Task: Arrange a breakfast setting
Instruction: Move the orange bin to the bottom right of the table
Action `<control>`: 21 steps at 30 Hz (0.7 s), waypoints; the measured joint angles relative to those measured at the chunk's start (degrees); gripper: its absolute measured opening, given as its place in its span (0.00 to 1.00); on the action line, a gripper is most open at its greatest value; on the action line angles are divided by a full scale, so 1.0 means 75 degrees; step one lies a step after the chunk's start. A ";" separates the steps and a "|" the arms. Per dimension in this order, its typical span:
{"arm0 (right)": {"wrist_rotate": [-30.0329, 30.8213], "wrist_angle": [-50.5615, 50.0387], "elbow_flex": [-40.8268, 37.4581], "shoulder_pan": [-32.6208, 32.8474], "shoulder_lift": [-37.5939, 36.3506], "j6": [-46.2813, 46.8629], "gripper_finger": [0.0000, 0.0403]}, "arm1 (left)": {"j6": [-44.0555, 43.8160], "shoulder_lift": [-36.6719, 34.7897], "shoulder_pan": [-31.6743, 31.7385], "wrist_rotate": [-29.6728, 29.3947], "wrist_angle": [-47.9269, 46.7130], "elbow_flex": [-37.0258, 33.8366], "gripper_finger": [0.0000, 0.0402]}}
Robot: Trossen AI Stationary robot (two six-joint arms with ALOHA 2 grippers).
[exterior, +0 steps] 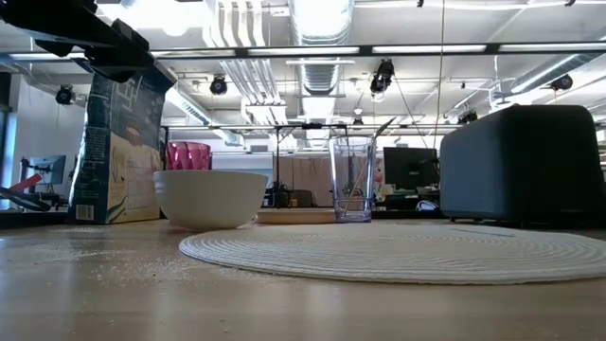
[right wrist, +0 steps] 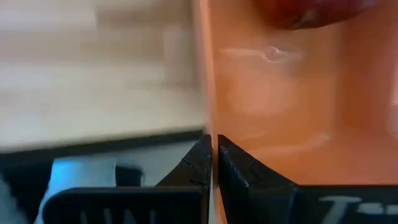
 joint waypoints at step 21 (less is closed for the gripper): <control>-0.0352 -0.0153 -0.0346 0.0000 0.0000 0.0056 0.02 | 0.0060 -0.0086 -0.0001 0.0023 -0.0379 0.0000 0.50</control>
